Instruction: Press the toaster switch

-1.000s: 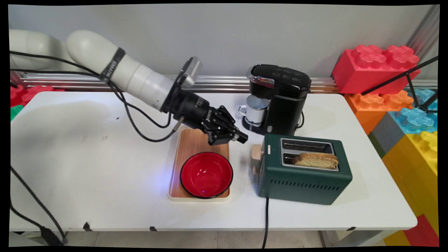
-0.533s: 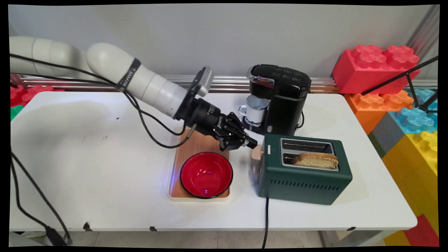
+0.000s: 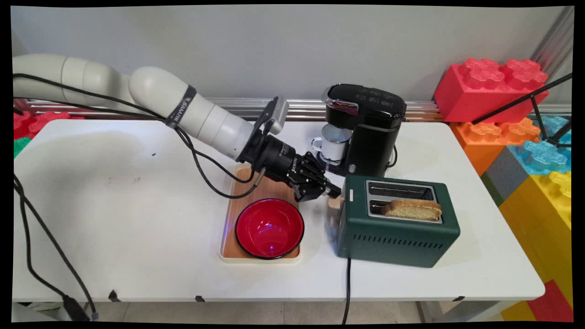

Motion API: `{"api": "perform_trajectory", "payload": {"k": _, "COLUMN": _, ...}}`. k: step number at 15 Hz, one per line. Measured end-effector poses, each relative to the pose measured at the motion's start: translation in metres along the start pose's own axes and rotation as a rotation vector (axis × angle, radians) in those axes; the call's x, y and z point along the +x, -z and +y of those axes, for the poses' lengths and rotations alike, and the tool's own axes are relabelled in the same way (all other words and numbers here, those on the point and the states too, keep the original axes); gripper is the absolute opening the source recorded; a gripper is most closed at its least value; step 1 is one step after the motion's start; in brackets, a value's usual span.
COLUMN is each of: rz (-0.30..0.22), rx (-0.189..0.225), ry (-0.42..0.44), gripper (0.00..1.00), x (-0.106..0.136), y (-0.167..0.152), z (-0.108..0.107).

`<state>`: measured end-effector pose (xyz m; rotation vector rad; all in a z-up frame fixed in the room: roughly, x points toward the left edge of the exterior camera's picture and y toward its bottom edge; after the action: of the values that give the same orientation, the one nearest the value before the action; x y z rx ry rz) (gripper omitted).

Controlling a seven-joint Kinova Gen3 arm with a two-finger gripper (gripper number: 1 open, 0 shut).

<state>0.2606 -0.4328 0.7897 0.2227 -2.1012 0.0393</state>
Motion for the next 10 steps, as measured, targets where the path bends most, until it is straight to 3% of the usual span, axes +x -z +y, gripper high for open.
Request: {"api": "perform_trajectory", "payload": {"k": 10, "rz": -0.023, "rx": -0.001, "ry": 0.007, "gripper": 0.00, "x": -0.014, "y": -0.013, "z": -0.001}}
